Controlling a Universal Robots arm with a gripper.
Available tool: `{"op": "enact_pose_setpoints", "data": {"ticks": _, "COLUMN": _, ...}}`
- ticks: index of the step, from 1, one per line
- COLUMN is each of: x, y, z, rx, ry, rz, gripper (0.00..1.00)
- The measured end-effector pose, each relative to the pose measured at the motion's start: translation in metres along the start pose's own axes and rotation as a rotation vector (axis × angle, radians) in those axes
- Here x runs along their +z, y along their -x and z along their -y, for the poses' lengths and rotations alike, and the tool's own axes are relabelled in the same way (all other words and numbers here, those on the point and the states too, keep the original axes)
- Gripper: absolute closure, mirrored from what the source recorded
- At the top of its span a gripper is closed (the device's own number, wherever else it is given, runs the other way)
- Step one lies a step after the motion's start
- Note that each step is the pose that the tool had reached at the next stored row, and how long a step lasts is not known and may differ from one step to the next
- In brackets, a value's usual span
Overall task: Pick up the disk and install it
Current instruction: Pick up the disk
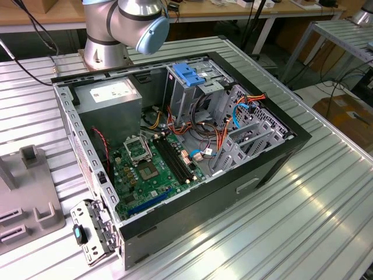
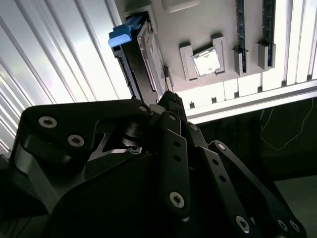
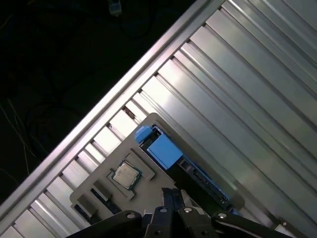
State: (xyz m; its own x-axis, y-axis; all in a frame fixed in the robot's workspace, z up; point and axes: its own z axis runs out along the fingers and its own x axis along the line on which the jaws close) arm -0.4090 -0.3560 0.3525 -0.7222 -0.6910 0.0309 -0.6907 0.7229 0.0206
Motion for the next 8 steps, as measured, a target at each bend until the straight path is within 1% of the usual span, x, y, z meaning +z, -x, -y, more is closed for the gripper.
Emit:
{"op": "enact_pose_setpoints", "data": {"ticks": 2, "x": 0.0000, "y": 0.0000, "z": 0.0000, "rx": -0.016, "ry": -0.0005, "rz": -0.0004, "gripper": 0.89}}
{"op": "enact_pose_setpoints", "data": {"ticks": 8, "x": 0.0000, "y": 0.0000, "z": 0.0000, "rx": -0.020, "ry": -0.0006, "rz": -0.0004, "gripper": 0.89}}
